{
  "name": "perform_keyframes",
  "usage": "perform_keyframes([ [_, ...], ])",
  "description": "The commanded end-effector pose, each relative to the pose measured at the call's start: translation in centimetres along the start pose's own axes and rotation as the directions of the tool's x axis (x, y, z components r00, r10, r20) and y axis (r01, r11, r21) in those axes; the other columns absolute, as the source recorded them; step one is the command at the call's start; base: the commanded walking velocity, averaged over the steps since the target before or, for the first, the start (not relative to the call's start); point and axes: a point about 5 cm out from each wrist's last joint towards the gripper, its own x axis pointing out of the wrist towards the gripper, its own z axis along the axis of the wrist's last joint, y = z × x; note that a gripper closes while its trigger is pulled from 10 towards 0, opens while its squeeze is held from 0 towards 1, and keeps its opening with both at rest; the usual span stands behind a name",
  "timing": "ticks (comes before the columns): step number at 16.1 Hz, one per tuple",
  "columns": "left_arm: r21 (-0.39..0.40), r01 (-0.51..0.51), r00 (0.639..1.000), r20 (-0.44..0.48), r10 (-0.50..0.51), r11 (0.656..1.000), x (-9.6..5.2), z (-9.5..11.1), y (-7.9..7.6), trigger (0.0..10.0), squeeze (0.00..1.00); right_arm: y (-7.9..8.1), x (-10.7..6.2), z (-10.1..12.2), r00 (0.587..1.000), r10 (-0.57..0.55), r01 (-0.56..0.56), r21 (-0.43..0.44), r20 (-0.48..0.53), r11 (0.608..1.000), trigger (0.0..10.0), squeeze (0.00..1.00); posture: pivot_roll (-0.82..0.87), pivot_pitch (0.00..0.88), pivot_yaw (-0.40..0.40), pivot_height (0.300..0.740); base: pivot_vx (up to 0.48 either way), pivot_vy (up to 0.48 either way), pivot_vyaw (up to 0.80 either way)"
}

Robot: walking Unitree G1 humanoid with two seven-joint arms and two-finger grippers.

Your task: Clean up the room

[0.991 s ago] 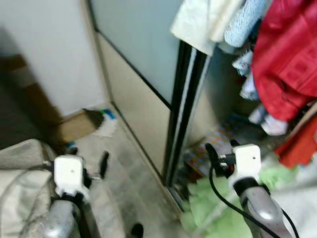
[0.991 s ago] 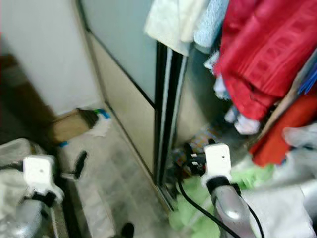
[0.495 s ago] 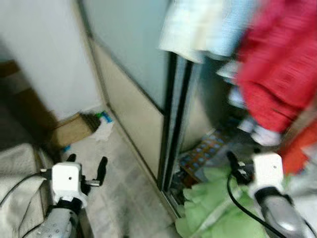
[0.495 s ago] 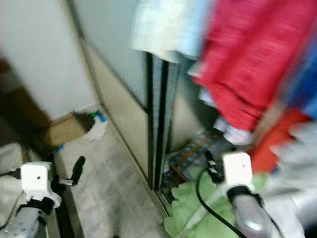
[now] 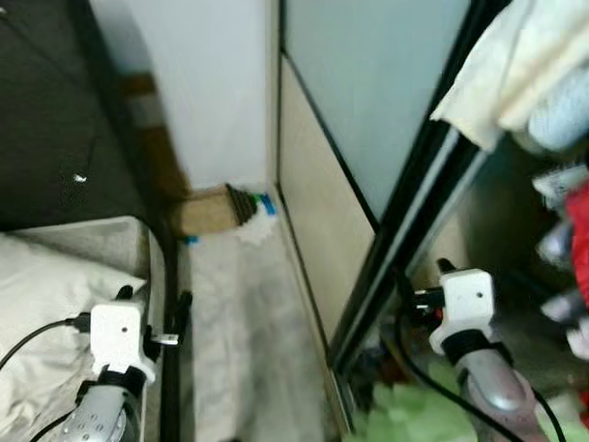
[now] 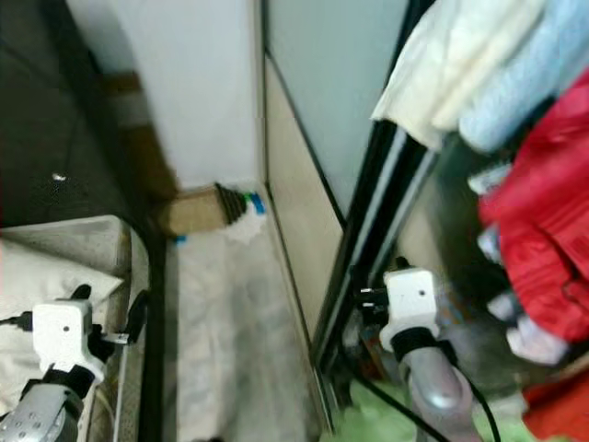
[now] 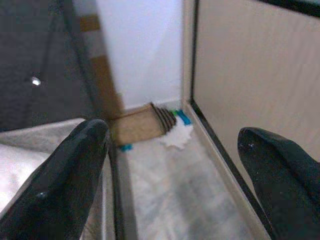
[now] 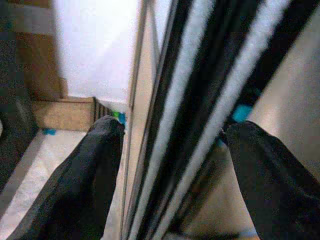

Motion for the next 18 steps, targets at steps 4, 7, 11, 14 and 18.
perform_keyframes([
  [4,0.002,0.010,1.000,-0.010,-0.010,1.000,-0.14,-0.17,-0.44,10.0,0.00,-0.45,-0.20,-0.40,1.000,-0.008,0.007,-0.008,-0.018,1.000,10.0,0.00,-0.01,0.098,-0.059,0.740,0.000,0.000,0.80],
  [7,0.007,0.016,1.000,-0.008,-0.016,1.000,-0.04,-0.13,-0.54,10.0,0.00,-0.37,-0.22,-0.47,1.000,-0.011,0.011,0.011,-0.021,1.000,10.0,0.00,-0.01,0.099,-0.060,0.740,0.000,0.000,0.24],
  [11,0.010,0.019,1.000,-0.007,-0.019,1.000,0.06,-0.09,-0.61,10.0,0.00,-0.11,0.06,-0.31,1.000,-0.007,0.007,-0.014,-0.013,1.000,10.0,0.00,-0.01,0.102,-0.059,0.740,0.000,0.000,0.40],
  [14,0.012,0.021,1.000,-0.006,-0.021,1.000,0.13,-0.05,-0.63,10.0,0.00,0.28,0.05,-0.34,1.000,0.002,-0.002,-0.005,-0.012,1.000,10.0,0.00,-0.01,0.105,-0.059,0.740,0.000,0.000,0.80],
  [18,0.012,0.030,1.000,-0.008,-0.029,0.999,0.16,-0.05,-0.73,10.0,0.00,0.10,0.11,-0.36,1.000,-0.003,0.003,0.000,-0.014,1.000,10.0,0.00,-0.01,0.113,-0.058,0.740,0.000,0.000,0.80],
])
